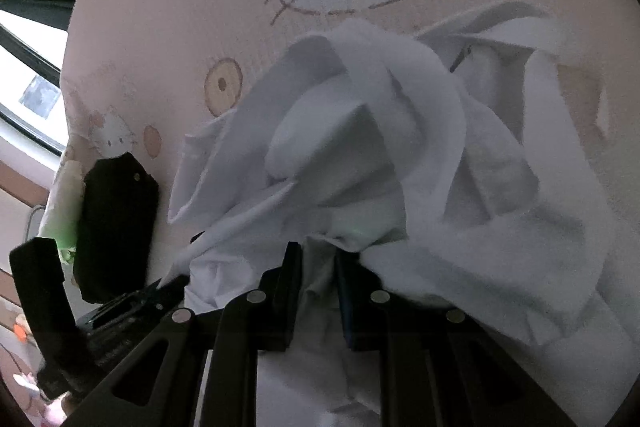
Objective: Fold clothes
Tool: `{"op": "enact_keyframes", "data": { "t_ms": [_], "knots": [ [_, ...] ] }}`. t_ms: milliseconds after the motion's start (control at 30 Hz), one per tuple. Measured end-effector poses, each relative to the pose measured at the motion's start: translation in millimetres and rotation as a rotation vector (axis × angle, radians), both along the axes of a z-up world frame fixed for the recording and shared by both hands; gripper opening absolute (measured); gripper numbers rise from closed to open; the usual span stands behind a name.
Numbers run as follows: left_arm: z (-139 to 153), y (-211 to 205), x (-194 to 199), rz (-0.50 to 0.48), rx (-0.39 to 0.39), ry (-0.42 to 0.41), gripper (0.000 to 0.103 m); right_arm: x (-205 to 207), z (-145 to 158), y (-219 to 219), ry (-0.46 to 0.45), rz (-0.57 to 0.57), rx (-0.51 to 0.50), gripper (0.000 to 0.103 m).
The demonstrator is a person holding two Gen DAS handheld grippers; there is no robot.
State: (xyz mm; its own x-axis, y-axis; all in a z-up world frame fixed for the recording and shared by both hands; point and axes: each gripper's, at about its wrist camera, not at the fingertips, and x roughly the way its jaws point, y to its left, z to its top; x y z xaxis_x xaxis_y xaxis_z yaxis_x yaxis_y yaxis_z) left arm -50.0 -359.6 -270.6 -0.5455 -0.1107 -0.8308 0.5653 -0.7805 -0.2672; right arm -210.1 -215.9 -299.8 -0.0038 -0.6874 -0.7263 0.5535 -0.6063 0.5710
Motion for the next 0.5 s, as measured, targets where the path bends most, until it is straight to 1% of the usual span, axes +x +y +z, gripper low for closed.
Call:
{"op": "enact_keyframes", "data": {
  "t_ms": [33,67,100,133,167,200,233,300,400,467,500],
  "knots": [
    [5.6,0.0,4.1,0.0,0.029,0.045,0.019,1.7,5.8,5.1,0.012,0.0,-0.021,0.033],
    [11.6,0.8,7.6,-0.007,0.063,0.085,0.021,3.3,11.7,10.2,0.023,0.001,-0.043,0.053],
    [17.4,1.6,10.9,-0.012,0.093,0.12,0.024,5.0,17.7,15.4,0.035,0.002,-0.065,0.064],
    [22.8,2.9,13.1,-0.013,0.107,0.137,0.036,7.5,25.2,22.1,0.064,-0.002,-0.076,0.066],
    [28.4,4.6,15.5,-0.009,0.114,0.152,0.055,10.0,32.7,29.0,0.095,-0.006,-0.085,0.068],
    [33.5,6.3,18.7,0.001,0.119,0.171,0.063,12.6,40.3,35.9,0.126,-0.009,-0.093,0.07],
    [38.6,8.2,21.8,0.012,0.127,0.193,0.067,15.3,47.3,43.9,0.153,-0.014,-0.084,0.072],
    [48.1,11.9,25.9,0.028,0.153,0.244,0.067,14.5,58.3,53.8,0.185,-0.032,-0.068,0.072],
    [59.7,17.6,26.5,0.034,0.182,0.246,0.067,20.8,70.5,77.8,0.23,-0.072,-0.033,0.072],
    [71.0,30.6,27.4,0.01,0.141,0.218,0.067,27.6,81.7,99.6,0.252,-0.116,-0.011,0.072],
    [80.1,39.0,30.9,-0.014,0.107,0.211,0.067,31.9,86.6,110.8,0.258,-0.139,-0.004,0.072]
  ]
}}
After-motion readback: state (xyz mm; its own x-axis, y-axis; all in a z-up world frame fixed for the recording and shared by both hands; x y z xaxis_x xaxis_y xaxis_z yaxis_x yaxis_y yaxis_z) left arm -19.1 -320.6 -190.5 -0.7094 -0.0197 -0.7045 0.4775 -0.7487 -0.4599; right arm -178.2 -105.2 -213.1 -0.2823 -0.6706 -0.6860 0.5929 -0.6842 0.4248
